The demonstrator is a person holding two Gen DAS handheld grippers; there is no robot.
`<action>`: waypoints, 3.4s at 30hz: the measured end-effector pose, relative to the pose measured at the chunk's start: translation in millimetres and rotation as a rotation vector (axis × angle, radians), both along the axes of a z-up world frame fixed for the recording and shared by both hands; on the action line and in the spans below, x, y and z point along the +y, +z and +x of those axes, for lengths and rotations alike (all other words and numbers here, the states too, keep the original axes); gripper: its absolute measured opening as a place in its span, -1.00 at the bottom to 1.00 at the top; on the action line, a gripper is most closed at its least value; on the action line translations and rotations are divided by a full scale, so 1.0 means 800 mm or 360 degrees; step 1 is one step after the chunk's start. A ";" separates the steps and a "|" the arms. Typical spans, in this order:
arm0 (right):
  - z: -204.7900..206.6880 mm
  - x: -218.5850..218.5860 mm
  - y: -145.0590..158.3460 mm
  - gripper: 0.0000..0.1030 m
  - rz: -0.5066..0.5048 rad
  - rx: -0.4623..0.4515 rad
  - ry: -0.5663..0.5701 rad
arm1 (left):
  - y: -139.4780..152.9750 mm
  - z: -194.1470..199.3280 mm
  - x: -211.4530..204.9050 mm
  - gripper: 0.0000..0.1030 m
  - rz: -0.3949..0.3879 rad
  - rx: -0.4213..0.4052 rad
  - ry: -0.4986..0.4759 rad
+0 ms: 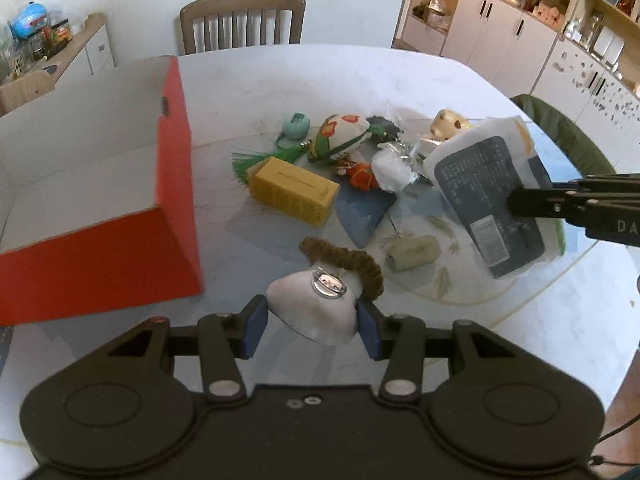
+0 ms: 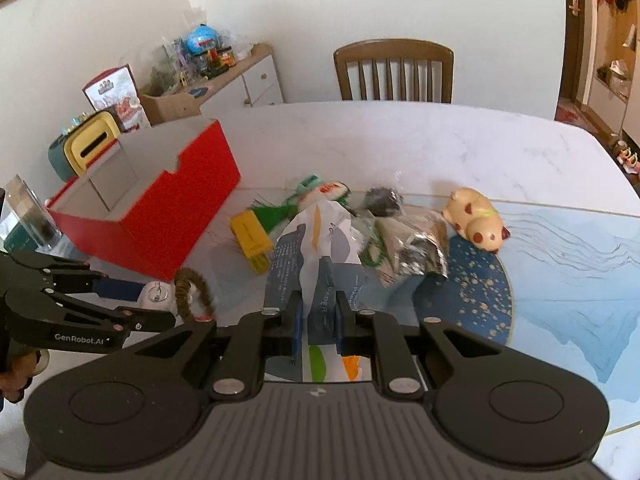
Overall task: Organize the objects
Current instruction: 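Lift both held items and carry them toward the red-and-white cardboard box, then lower the pouch into the box and open left tool while right tool releases the bag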
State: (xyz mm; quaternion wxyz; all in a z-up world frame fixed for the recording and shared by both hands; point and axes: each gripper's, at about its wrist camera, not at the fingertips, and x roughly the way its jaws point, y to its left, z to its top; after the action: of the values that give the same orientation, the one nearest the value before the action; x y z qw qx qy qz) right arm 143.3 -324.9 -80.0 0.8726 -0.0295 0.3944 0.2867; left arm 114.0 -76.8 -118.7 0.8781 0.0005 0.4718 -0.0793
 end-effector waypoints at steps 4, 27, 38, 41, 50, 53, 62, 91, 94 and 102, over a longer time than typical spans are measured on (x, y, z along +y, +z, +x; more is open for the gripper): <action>-0.010 0.017 0.015 -0.71 0.0099 0.0024 -0.0006 | 0.013 -0.005 0.016 -0.10 -0.0040 -0.0018 -0.0026; -0.042 0.134 -0.010 -0.71 -0.0178 -0.0046 -0.0007 | 0.017 0.002 0.050 -0.13 -0.0002 0.0018 -0.0318; -0.023 0.164 0.071 -0.71 0.0002 -0.0145 0.0042 | 0.087 0.002 0.106 -0.13 -0.0109 -0.0142 -0.0272; -0.012 0.186 0.086 -0.71 0.0029 -0.0149 0.0083 | 0.107 0.008 0.130 -0.13 -0.0085 -0.0217 -0.0223; 0.028 0.277 0.091 -0.71 0.0065 -0.0072 0.0156 | 0.119 0.054 0.210 -0.13 -0.0021 -0.0257 0.0070; 0.037 0.308 0.082 -0.71 0.0050 -0.0029 0.0183 | 0.112 0.071 0.230 -0.13 0.0028 -0.0232 0.0116; 0.052 0.386 0.032 -0.71 -0.0090 0.0074 0.0257 | 0.071 0.107 0.268 -0.13 0.0195 -0.0069 0.0128; 0.064 0.446 -0.059 -0.70 -0.0348 0.0311 0.0306 | -0.020 0.144 0.265 -0.07 0.0479 0.0475 -0.0041; 0.067 0.442 -0.057 -0.70 -0.0330 0.0311 0.0305 | -0.022 0.143 0.266 -0.04 0.0477 0.0473 -0.0032; 0.056 0.430 -0.042 -0.67 -0.0287 0.0267 0.0325 | -0.022 0.130 0.258 0.24 0.0465 0.0413 -0.0040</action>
State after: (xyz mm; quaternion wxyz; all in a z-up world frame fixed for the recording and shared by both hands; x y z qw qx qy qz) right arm 188.4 19.0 -113.3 0.7967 -0.1236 0.4849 0.3389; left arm 218.3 129.2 -136.3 0.7995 0.1237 0.5874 -0.0204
